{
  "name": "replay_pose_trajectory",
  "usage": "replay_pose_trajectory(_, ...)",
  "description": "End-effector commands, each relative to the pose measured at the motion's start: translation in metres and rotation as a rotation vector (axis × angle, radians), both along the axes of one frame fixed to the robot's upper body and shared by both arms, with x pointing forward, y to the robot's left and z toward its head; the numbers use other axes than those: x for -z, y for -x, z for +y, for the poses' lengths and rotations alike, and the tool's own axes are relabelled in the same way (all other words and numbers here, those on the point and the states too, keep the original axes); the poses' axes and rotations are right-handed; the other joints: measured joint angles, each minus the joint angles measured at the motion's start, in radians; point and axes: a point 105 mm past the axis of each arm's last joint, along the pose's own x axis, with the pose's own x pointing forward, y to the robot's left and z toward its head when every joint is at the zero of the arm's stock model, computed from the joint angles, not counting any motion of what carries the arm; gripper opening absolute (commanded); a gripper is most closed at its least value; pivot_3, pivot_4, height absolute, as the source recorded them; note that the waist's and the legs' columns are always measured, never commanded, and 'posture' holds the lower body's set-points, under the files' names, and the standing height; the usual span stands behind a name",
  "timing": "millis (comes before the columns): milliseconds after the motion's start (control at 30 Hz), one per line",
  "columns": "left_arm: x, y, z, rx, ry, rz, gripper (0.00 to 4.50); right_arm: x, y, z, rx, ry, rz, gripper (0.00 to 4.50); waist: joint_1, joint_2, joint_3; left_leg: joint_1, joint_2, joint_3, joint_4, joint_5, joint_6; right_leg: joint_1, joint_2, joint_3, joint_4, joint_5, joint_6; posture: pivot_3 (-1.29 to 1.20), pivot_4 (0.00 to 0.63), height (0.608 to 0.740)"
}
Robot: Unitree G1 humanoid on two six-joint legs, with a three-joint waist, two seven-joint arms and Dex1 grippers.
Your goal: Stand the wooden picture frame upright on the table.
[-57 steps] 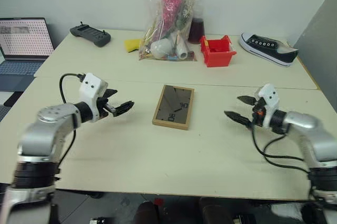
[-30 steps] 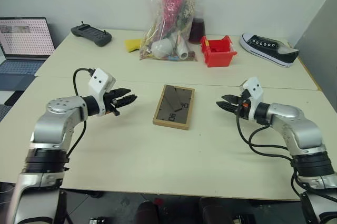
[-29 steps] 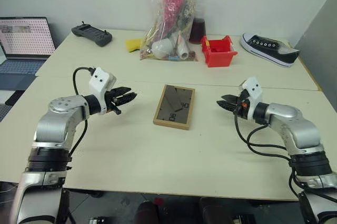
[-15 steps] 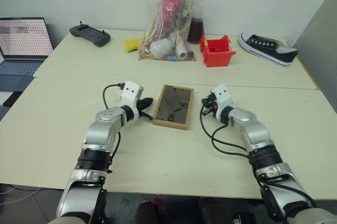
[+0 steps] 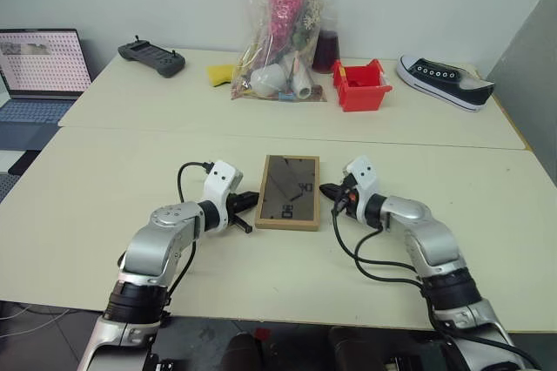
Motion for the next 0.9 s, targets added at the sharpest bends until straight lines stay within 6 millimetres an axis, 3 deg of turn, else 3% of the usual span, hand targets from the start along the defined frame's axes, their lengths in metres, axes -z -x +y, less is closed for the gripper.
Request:
replay_pose_trajectory(33, -0.024, 0.03, -0.021, 0.17, 0.055, -0.025, 0.01, -0.012, 0.026, 0.023, -0.162, -0.017, -0.024, 0.0, 0.0, 0.0, 0.0, 0.0, 0.0, 0.0, 0.0, 0.0, 0.0, 0.0, 0.0, 0.0, 0.0, 0.0, 0.0, 0.0, 0.15, 0.74)
replay_pose_trajectory(200, -0.025, 0.058, -0.005, 0.212, -0.001, 0.018, 0.01, 0.006, 0.014, -0.015, -0.051, 0.175, -0.058, 0.0, -0.003, 0.0, 0.0, 0.001, 0.0, 0.0, -0.001, 0.0, 0.0, 0.0, 0.0, 0.0, -0.001, 0.0, 0.0, 0.0, 0.15, 0.74)
replay_pose_trajectory(300, -0.03, 0.054, 0.011, 0.182, -0.035, -0.025, 0.01, 0.002, 0.002, -0.034, 0.025, 0.225, -0.102, 0.0, -0.002, 0.0, 0.0, 0.002, 0.0, 0.0, 0.0, 0.0, 0.0, 0.002, 0.0, 0.0, -0.001, 0.0, 0.0, 0.0, 0.15, 0.74)
replay_pose_trajectory(400, -0.038, 0.043, 0.022, 0.127, 0.008, -0.043, 0.01, -0.003, 0.0, -0.037, 0.031, 0.212, -0.115, 0.0, 0.002, 0.0, 0.0, 0.002, 0.0, 0.0, 0.0, 0.0, 0.0, 0.002, 0.0, 0.001, -0.001, 0.0, 0.0, 0.0, 0.15, 0.74)
replay_pose_trajectory(533, -0.05, 0.047, 0.029, 0.111, 0.198, 0.12, 0.73, -0.007, 0.004, -0.035, 0.017, 0.183, -0.111, 0.0, 0.0, -0.001, 0.0, 0.002, 0.0, 0.0, 0.0, 0.0, 0.0, 0.002, 0.0, 0.0, -0.001, 0.0, 0.0, 0.0, 0.15, 0.74)
replay_pose_trajectory(667, -0.064, 0.077, 0.016, 0.228, 0.483, 0.413, 1.58, -0.006, 0.006, -0.035, 0.013, 0.175, -0.105, 0.0, -0.002, -0.001, 0.0, 0.001, 0.0, 0.0, -0.001, 0.0, 0.001, 0.002, 0.0, 0.0, -0.002, 0.0, 0.0, 0.0, 0.15, 0.74)
replay_pose_trajectory(800, -0.049, 0.097, 0.017, 0.229, 0.545, 0.56, 2.35, -0.006, 0.009, -0.033, 0.002, 0.176, -0.106, 0.0, -0.006, -0.001, 0.0, 0.002, 0.0, -0.001, -0.001, 0.0, 0.001, 0.001, 0.0, -0.001, -0.002, 0.0, 0.0, 0.0, 0.15, 0.74)
replay_pose_trajectory(900, -0.032, 0.095, 0.019, 0.135, 0.591, 0.605, 2.91, -0.006, 0.012, -0.03, -0.007, 0.169, -0.104, 0.0, -0.009, -0.001, 0.0, 0.002, 0.001, -0.002, -0.001, 0.0, 0.0, 0.001, 0.0, -0.001, -0.001, 0.0, 0.0, 0.0, 0.15, 0.74)
